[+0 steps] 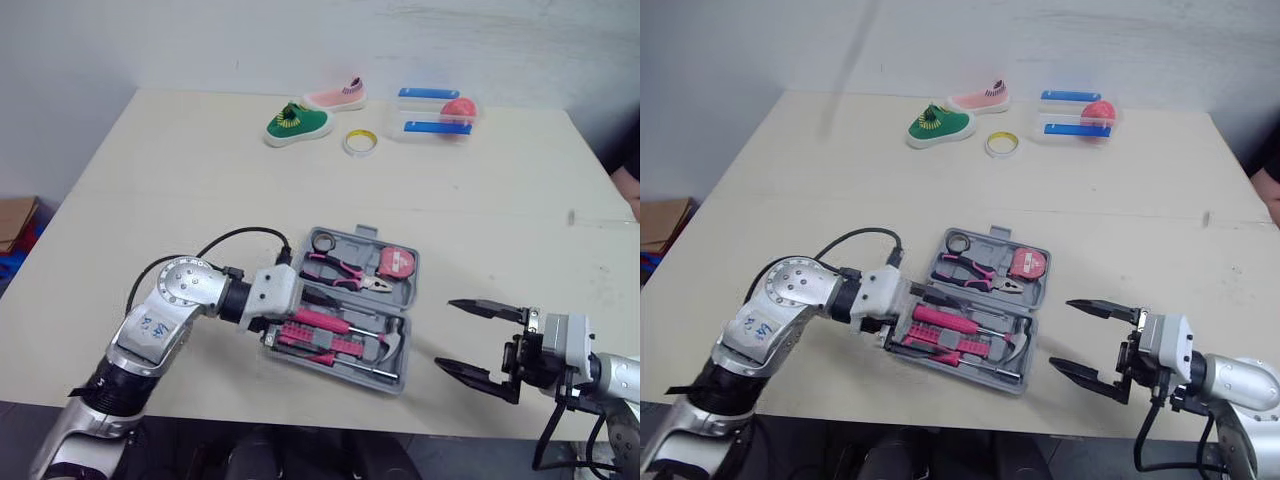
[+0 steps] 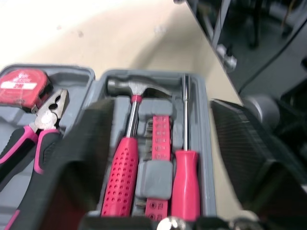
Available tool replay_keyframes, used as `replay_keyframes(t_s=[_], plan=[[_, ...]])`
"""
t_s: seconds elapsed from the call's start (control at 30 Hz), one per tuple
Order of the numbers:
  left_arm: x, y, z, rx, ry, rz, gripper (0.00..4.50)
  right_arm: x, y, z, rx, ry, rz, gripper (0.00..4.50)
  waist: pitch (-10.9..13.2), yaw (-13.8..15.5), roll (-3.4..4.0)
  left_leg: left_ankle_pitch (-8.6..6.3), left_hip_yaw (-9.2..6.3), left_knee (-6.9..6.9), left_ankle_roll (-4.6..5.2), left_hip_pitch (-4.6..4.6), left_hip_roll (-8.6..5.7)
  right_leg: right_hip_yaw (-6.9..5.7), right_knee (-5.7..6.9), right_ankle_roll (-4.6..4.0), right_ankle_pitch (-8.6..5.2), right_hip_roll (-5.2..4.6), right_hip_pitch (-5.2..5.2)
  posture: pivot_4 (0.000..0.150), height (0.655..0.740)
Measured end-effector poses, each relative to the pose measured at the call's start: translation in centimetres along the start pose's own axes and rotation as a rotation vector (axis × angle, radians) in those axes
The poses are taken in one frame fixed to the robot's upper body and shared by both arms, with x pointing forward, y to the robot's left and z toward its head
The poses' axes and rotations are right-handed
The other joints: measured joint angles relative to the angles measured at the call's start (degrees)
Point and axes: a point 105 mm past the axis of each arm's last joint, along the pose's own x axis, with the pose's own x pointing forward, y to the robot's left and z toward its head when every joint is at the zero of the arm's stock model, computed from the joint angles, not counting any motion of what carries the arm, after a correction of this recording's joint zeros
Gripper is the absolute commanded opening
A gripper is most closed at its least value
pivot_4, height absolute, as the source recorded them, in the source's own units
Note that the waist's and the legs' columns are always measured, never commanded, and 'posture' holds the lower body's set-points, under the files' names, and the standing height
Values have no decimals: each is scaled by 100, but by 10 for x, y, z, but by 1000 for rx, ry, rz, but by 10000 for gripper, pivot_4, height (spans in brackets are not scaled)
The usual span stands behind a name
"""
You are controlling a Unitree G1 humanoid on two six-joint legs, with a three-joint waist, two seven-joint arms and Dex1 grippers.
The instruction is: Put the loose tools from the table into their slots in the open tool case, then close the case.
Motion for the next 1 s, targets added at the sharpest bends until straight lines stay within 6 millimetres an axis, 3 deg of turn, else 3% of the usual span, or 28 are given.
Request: replay_keyframes(t_s=[0.1, 0.13, 0.33, 0.83, 1.0], plan=[[-2, -2, -17, -7, 34, 8, 3025, -2, -2, -4, 10, 11, -9, 45000, 0, 1, 0, 0, 0, -2, 0, -1, 0, 1, -2, 0, 0, -1, -1, 1500, 7400], [-2, -2, -24, -12, 52, 12, 694, -2, -2, -4, 10, 12, -9, 45000, 0, 2, 0, 0, 0, -3, 0, 0, -1, 1, -4, 0, 0, -2, 0, 1500, 7400], [12, -12, -48, -48, 80, -20, 694, -4, -4, -8, 21, 23, -9, 45000, 0, 6, 0, -6, 1, -6, 5, -5, -1, 0, -14, 0, 0, -4, 0, 1500, 7400], [17, -13, -54, 33, 142, -69, 694, -7, -2, -11, 27, 25, -29, 45000, -19, 4, 17, -28, -25, -10, 21, 39, -2, -22, -44, -4, 6, -13, 74, 1500, 7400], [26, -9, -59, 94, 226, -83, 694, -4, -4, -10, 10, 1, -40, 45000, -122, 12, 75, -46, -30, -18, 55, 58, -7, -24, -77, -3, 15, -21, 108, 1500, 7400]])
